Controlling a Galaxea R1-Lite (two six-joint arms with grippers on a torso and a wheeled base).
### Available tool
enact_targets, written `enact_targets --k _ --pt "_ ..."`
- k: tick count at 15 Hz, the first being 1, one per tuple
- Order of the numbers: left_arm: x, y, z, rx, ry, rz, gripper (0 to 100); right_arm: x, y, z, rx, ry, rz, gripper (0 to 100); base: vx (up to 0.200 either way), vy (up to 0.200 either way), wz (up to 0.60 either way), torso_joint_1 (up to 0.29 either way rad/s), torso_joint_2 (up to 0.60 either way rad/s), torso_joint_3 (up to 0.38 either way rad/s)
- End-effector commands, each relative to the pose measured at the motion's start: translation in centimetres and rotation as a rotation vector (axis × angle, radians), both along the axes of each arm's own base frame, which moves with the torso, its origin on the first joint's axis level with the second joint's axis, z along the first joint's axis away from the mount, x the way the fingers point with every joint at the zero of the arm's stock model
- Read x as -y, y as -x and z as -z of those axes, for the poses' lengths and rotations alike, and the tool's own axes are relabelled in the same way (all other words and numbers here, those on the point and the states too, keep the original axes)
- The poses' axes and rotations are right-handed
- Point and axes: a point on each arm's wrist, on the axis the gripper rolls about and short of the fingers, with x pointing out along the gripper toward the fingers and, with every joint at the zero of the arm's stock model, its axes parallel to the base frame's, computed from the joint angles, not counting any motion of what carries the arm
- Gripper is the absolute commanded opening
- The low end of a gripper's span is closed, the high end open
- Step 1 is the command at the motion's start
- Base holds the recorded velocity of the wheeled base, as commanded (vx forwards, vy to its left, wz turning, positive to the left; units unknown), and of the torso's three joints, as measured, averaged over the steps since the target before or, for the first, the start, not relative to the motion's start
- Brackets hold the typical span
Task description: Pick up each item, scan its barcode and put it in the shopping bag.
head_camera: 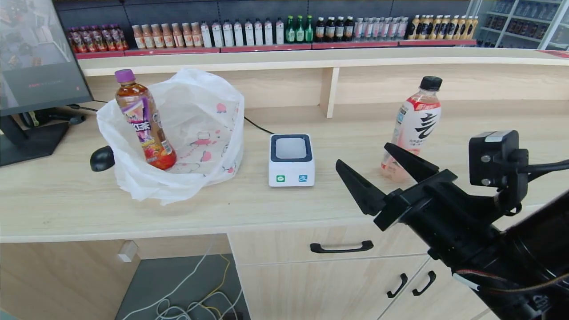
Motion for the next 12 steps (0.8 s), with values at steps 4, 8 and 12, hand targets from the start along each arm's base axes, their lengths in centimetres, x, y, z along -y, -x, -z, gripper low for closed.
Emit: enact_targets --k 4,8,12 --pt "0.0 0.0 0.0 0.0 0.0 0.0 100 1.4 -0.3 -0.4 0.013 -0.008 0.051 100 0.0 -0.2 0.0 0.002 0.0 0.001" --pt "0.0 0.0 0.0 -0.001 -0.001 0.0 100 1.9 -1.4 -0.3 0.014 0.001 0.1 100 0.0 -0.05 0.0 0.001 0.0 0.001" --pt "0.0 0.0 0.0 0.0 -0.003 0.0 100 0.9 -2.7 0.4 0.002 0.019 0.102 100 0.0 0.0 0.0 0.0 0.0 0.0"
